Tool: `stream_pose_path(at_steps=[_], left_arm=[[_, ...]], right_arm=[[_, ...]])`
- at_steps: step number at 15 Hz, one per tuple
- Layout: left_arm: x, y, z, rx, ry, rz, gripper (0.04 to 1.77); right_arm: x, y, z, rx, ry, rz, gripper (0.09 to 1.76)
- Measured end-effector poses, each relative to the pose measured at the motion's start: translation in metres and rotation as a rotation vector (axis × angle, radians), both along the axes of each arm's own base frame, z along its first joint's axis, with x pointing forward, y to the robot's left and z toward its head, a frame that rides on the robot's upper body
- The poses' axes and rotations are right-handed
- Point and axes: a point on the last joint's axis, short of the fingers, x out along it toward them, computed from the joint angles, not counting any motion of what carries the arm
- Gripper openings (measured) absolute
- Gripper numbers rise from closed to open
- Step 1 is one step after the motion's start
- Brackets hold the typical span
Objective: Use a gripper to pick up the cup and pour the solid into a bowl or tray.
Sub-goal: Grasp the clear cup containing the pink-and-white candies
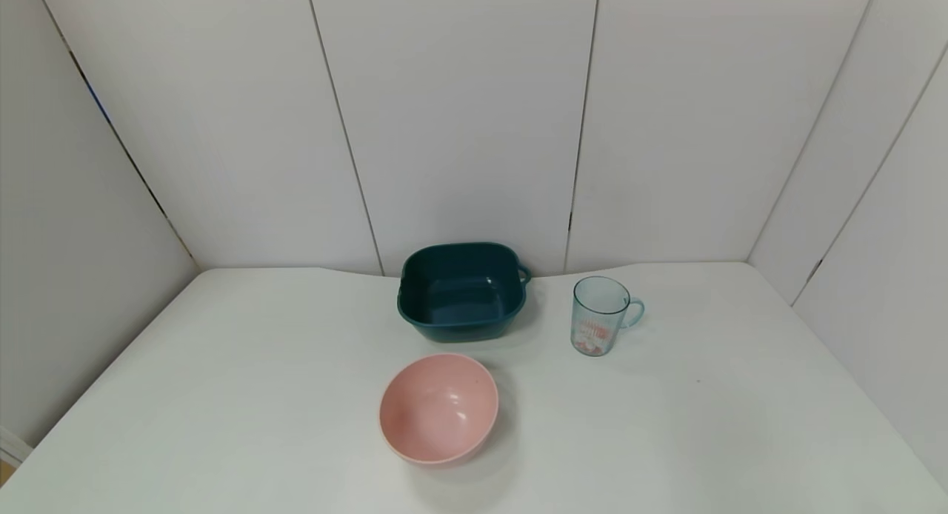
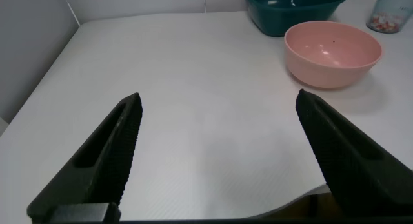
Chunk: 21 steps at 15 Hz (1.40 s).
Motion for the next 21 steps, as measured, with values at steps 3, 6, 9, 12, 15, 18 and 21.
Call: stream_pose_path(at_steps=[3, 6, 9, 12, 15, 18, 21], left_arm=[[0.000, 0.000, 0.000, 0.000, 0.000, 0.000, 1.72], [0.000, 0.000, 0.000, 0.000, 0.000, -0.001, 1.72], [0.000, 0.000, 0.000, 0.000, 0.000, -0.001, 1.72], [0.000, 0.000, 0.000, 0.000, 0.000, -0.001, 1.72], [0.000, 0.000, 0.000, 0.000, 0.000, 0.000, 1.72], [0.000, 0.000, 0.000, 0.000, 0.000, 0.000, 1.72], [0.000, 0.000, 0.000, 0.000, 0.000, 0.000, 1.72]], right_arm=[[0.000, 0.000, 0.000, 0.000, 0.000, -0.002, 1.71], [0.000, 0.000, 0.000, 0.001, 0.000, -0.006, 1.71], [-0.003, 0.000, 0.011, -0.001, -0.030, -0.013, 1.71], [-0.007, 0.000, 0.036, -0.005, -0.060, -0.009, 1.71], [0.001, 0.000, 0.061, -0.030, -0.025, 0.004, 1.71], [0.023, 0.001, 0.088, -0.051, 0.053, 0.057, 1.71], [0.058, 0.003, 0.111, -0.052, 0.136, 0.132, 1.71]])
